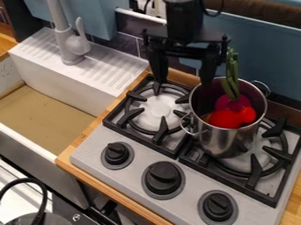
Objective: Move the silver pot to the burner on the left
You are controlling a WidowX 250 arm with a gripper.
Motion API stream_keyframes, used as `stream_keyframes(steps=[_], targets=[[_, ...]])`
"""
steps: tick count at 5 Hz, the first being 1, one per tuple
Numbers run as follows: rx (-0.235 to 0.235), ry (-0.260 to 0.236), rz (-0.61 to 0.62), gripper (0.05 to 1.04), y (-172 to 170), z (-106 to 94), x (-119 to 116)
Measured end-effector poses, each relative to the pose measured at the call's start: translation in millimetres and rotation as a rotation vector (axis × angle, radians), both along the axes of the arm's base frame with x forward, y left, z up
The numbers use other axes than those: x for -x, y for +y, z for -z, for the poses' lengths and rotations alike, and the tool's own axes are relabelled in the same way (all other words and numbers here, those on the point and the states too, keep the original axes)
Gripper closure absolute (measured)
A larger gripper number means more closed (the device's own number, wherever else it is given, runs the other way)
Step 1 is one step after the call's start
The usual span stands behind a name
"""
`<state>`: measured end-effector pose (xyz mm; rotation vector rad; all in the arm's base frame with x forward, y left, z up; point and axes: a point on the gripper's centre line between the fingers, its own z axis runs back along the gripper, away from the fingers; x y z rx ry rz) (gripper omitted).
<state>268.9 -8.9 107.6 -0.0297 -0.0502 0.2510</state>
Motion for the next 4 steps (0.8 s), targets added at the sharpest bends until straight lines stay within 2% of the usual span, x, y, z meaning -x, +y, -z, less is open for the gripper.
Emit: stream_keyframes(steps=[1,2,4], targets=[[0.001,-0.015,-0.020,0.087,-2.6,14.8,4.6],[0.015,-0.058,-0.042,0.087,-6.1,22.6,2.2],[0.011,-0.060,-0.076,0.087,-10.7,44.1,-2.9]])
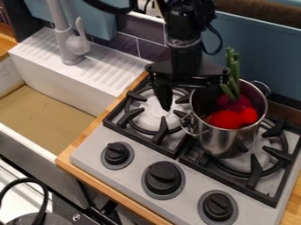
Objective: Move the silver pot to the burner on the left
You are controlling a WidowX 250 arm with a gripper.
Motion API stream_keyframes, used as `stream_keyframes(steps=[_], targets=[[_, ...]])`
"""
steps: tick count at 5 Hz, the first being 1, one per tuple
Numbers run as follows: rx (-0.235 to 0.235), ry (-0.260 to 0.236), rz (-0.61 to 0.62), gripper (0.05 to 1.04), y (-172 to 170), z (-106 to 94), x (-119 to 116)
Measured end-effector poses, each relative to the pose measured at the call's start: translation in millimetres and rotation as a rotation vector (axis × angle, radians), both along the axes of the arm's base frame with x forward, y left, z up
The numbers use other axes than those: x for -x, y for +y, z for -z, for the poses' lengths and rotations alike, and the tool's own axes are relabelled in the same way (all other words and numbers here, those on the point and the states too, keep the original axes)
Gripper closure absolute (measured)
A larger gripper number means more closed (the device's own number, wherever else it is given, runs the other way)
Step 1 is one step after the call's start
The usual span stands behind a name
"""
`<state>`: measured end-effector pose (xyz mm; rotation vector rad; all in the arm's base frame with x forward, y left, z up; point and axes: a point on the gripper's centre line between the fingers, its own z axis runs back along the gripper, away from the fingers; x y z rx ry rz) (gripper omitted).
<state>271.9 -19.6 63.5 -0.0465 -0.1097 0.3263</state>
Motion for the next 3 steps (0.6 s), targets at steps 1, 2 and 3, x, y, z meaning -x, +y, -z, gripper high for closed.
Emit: stream_keyframes(steps=[1,2,3], targets=[[-0.018,0.007,-0.012,0.137,3.1,2.4,2.6],[-0.016,0.015,-0.012,0.414,2.8,2.5,3.8],[0.002,0.055,-0.014,0.712,5.2,7.6,4.8]])
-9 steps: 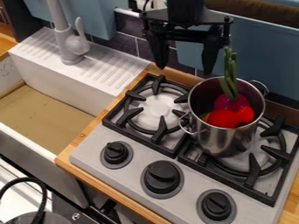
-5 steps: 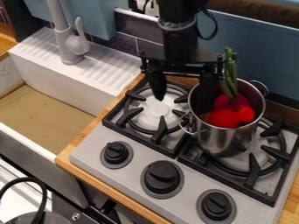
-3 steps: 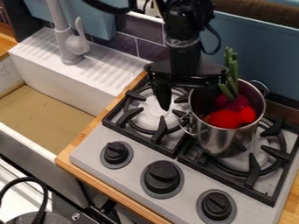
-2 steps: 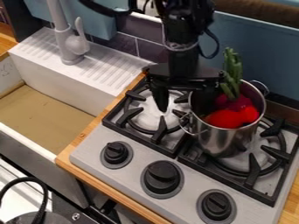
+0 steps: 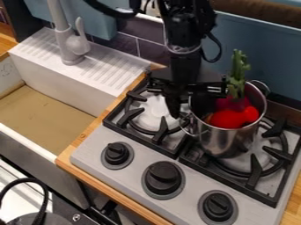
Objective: Move the silver pot to the burner on the left
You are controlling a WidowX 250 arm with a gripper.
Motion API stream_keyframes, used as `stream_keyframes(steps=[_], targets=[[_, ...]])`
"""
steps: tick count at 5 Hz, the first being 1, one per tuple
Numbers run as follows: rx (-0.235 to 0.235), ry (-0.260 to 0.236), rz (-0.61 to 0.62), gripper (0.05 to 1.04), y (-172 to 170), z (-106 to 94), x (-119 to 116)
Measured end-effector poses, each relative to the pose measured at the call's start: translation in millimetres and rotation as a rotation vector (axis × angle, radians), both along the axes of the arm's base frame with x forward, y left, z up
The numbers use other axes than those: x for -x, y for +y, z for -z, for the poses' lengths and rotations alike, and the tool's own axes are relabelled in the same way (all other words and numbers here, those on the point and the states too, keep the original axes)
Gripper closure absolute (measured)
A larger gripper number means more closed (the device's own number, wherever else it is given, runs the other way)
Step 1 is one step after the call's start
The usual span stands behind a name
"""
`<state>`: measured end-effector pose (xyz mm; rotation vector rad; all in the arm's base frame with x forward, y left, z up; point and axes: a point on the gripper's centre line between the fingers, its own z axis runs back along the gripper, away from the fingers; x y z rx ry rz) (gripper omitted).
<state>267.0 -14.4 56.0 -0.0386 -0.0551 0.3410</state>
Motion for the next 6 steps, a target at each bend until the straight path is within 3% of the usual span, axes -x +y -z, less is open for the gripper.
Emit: stream_keyframes(steps=[1,2,4,5,6], targets=[[0.008,-0.008,0.010,0.922,1.7,-1.3,-2.6],[0.015,-0.008,0.022,1.022,5.3,-2.0,-3.1],[0.051,0.004,0.036,1.029,43.2,-10.1,-3.4],[0.074,-0.028,0.028,1.029,71.5,-23.5,-9.8],[0.076,-0.014,0.026,1.029,96.6,-15.8,-15.9]])
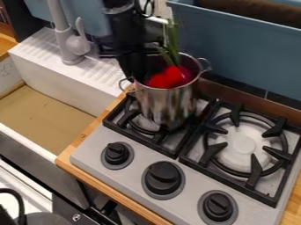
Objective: Move the silver pot to the burner on the left
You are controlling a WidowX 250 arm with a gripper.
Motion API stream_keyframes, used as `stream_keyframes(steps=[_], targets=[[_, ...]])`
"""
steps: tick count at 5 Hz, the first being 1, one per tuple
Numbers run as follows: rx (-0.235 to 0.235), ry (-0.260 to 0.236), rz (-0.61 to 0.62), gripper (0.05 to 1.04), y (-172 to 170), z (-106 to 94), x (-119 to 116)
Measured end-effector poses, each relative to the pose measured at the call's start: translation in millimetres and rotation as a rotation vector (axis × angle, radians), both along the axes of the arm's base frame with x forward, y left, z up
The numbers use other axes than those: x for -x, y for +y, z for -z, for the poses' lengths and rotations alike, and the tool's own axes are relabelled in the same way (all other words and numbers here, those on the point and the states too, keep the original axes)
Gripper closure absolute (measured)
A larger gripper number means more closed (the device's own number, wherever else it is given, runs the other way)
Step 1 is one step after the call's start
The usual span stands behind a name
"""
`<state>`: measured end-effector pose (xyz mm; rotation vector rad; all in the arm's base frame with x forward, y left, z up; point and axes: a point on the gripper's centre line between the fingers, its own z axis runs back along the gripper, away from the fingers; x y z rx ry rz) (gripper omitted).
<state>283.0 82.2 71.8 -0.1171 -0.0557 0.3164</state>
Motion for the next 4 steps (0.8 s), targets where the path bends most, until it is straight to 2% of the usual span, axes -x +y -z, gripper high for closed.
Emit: stream_keyframes(steps=[1,2,4], targets=[[-0.021,-0.009,-0.015,1.029,19.2,6.2,-12.1],[-0.055,-0.023,0.002,1.029,27.8,8.7,-13.7],[-0.041,-0.002,0.012,1.029,24.5,11.6,-4.5]])
